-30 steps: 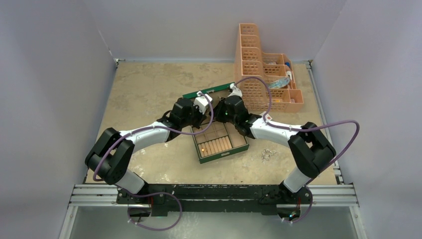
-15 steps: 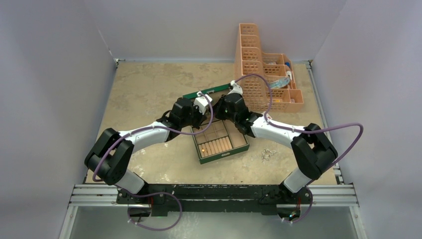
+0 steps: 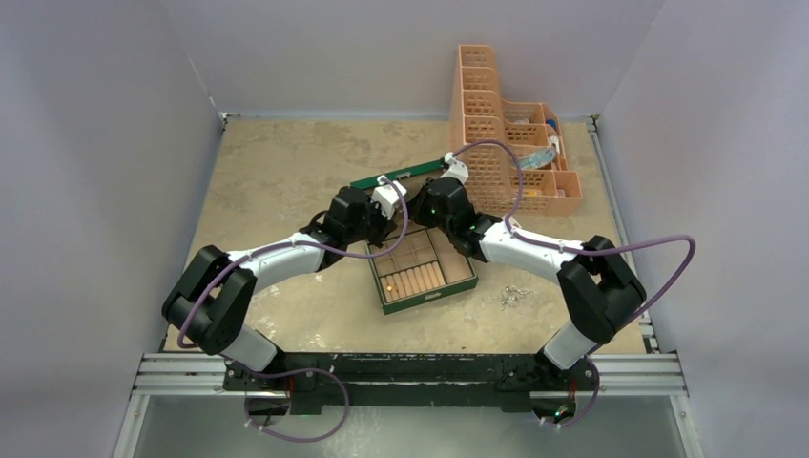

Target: Organize the mixed jewelry

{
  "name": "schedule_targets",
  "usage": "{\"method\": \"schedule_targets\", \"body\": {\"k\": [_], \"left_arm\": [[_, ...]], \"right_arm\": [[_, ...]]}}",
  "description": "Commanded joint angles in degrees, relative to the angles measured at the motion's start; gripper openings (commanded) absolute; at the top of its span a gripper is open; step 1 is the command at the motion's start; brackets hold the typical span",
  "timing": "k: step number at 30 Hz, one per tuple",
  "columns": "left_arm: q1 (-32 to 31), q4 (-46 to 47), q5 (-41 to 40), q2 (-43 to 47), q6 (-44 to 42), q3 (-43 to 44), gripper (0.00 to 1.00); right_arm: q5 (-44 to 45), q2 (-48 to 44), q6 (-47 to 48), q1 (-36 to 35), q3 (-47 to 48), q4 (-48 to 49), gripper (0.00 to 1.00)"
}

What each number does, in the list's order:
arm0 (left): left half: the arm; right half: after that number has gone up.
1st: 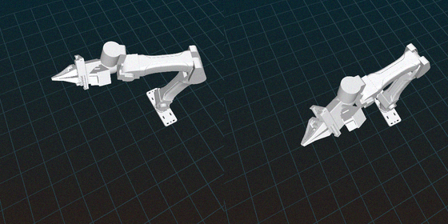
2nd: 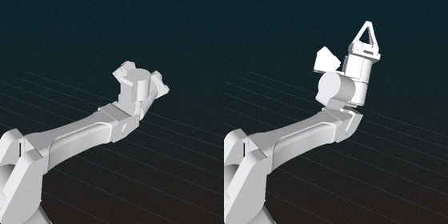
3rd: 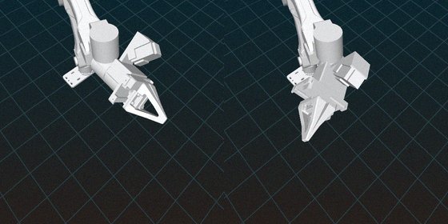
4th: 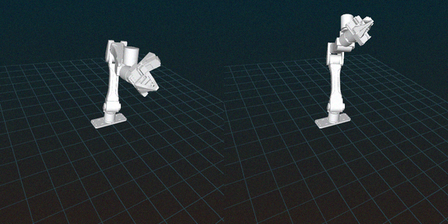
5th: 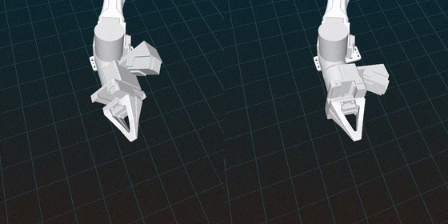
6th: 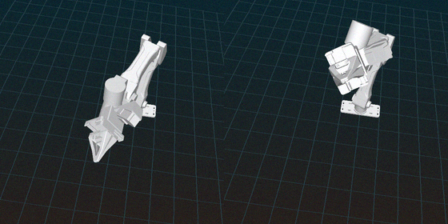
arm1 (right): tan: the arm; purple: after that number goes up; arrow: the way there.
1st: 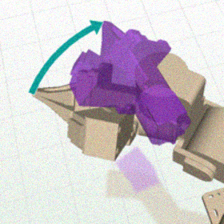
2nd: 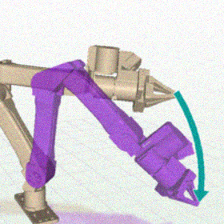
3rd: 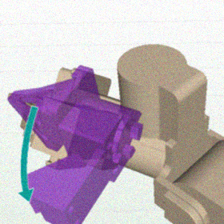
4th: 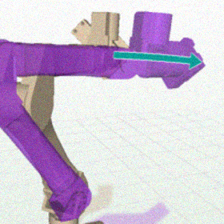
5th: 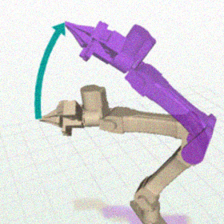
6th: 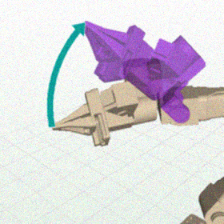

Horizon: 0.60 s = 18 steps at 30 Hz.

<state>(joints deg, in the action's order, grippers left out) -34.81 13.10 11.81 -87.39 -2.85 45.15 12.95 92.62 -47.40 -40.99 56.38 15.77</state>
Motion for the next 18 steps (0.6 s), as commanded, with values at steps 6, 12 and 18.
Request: {"method": "schedule_targets", "body": {"k": [6, 12, 18], "left_arm": [[-0.78, 0.60, 7.26, 2.23, 0.64, 1.09, 0.00], [-0.78, 0.52, 6.76, 2.24, 0.70, 1.09, 0.00], [-0.71, 0.61, 6.63, 2.02, 1.01, 1.13, 0.00]], "right_arm": [[10.47, 0.06, 0.16, 0.46, 4.02, 0.68, 0.28], [8.60, -3.55, -3.36, 0.47, 1.45, -0.78, 0.38], [13.68, -5.47, -12.91, 0.47, 0.54, -8.01, 0.38]]}}
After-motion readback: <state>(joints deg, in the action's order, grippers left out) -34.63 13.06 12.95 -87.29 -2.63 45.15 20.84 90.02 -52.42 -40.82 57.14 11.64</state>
